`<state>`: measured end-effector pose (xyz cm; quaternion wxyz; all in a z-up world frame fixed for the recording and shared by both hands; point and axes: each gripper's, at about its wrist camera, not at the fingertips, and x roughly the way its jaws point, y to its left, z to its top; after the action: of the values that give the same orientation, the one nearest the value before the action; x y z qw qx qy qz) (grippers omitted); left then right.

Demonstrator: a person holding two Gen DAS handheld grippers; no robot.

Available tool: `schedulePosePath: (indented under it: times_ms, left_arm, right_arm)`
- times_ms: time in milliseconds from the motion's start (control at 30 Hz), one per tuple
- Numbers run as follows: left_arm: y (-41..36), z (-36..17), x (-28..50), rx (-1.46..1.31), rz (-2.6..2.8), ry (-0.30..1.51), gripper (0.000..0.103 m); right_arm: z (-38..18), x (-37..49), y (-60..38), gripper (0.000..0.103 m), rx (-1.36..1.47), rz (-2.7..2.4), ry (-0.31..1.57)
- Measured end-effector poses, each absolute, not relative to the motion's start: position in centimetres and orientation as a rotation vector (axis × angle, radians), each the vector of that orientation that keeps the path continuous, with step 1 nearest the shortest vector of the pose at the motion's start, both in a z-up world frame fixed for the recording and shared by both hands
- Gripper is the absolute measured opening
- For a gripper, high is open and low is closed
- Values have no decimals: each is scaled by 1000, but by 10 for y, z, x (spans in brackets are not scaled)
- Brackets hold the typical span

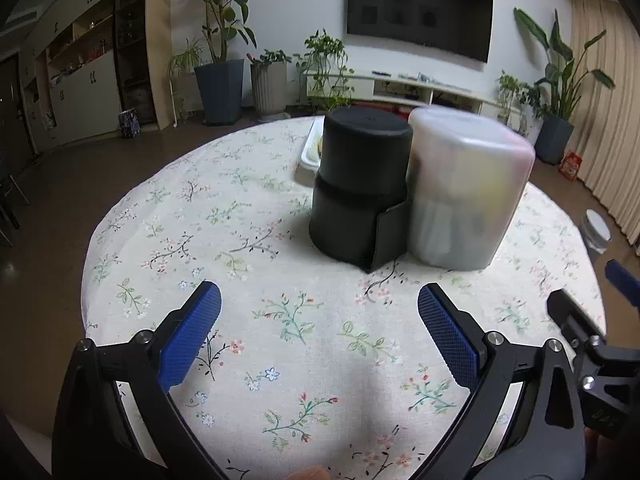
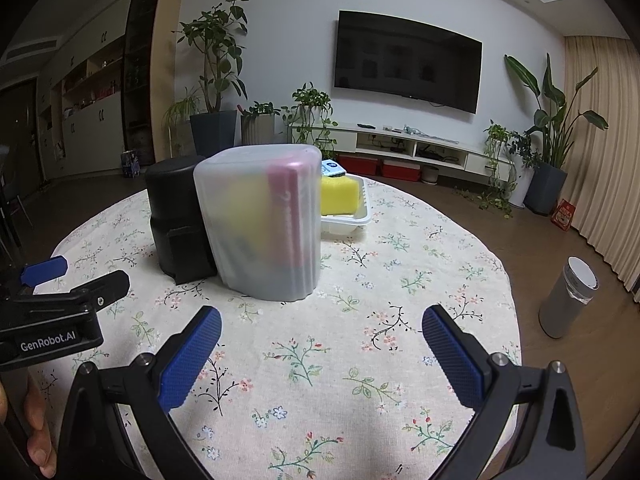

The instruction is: Organize soft objects

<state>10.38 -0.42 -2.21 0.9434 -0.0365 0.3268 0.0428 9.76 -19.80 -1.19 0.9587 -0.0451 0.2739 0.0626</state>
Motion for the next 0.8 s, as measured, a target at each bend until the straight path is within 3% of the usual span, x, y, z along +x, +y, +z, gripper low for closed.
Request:
schedulePosePath:
  times_ms: [800]
  left_arm:
    - [-16, -20, 104, -80, 27, 695, 103]
  right_arm:
    - [-11, 96, -201, 103, -99, 134, 558]
